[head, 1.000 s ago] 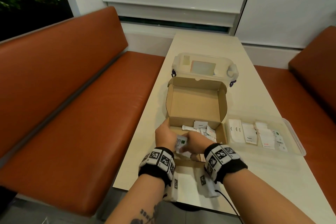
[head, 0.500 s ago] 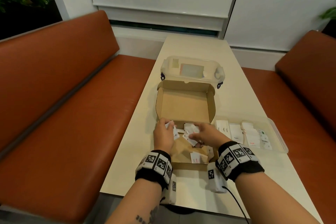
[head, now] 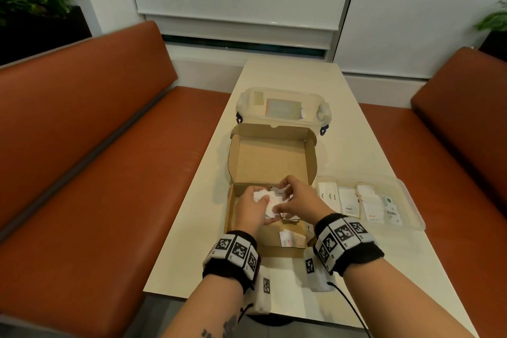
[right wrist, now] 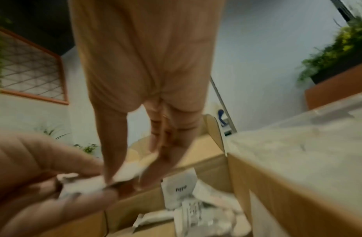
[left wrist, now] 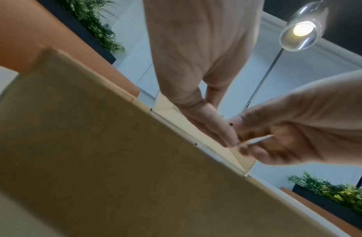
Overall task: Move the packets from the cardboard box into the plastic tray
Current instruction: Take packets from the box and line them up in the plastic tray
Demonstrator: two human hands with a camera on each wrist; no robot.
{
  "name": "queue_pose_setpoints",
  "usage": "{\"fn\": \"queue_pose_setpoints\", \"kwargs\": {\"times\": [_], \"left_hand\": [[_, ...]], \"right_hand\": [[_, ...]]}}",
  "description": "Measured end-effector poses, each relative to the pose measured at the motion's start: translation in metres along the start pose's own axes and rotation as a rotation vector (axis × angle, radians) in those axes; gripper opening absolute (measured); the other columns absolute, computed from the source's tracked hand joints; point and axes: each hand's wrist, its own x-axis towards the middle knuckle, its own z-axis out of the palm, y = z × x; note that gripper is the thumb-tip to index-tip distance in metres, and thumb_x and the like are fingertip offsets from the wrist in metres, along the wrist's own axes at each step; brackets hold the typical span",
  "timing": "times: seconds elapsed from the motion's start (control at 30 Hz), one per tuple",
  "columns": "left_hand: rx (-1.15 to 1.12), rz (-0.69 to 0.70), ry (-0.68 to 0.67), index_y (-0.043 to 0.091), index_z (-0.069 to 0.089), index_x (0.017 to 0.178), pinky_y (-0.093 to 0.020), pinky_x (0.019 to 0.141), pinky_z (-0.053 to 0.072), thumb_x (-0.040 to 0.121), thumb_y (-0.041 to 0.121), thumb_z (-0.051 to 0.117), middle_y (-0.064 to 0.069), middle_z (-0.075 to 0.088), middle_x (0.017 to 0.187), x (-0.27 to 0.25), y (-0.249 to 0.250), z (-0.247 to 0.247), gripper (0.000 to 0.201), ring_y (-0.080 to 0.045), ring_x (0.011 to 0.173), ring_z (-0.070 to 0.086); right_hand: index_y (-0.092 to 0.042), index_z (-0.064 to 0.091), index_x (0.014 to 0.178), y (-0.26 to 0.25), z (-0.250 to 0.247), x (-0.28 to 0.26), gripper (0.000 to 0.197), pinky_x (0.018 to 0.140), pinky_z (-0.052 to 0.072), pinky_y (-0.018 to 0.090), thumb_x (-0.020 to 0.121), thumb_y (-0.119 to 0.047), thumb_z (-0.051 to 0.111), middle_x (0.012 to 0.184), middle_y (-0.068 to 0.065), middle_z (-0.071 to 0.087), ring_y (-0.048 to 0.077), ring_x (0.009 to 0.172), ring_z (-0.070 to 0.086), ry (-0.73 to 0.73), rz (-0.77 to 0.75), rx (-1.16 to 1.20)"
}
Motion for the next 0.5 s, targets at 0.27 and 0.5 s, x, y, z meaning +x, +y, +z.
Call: {"fn": "queue_pose_setpoints", "kwargs": {"times": [0.27,0.5], "left_hand": [[0.009,0.114,0.136,0.018,0.053,0.101,-0.028,0.051,0.056,0.095,0.005,0.048,0.005,0.051,0.093,0.004,-0.023,-0.008,0.015,-0.013,0.082,0.054],[0.076,0.140,0.247,0.019,0.053,0.101,-0.050,0.061,0.058,0.097,0.008,0.046,0.003,0.055,0.081,0.001,-0.030,-0.009,0.014,-0.014,0.058,0.059]], "right_hand": [[-0.009,0.050,0.126,0.012,0.016,-0.015,0.034,0.087,0.048,0.033,0.092,-0.014,0.051,0.126,0.012,0.048,0.027,0.109,0.058,-0.103,0.089,-0.969],[-0.006,0.045,0.127,0.020,0.025,-0.015,0.034,0.087,0.046,0.034,0.094,-0.015,0.046,0.126,0.013,0.054,0.026,0.112,0.057,-0.181,0.039,-1.018]]}}
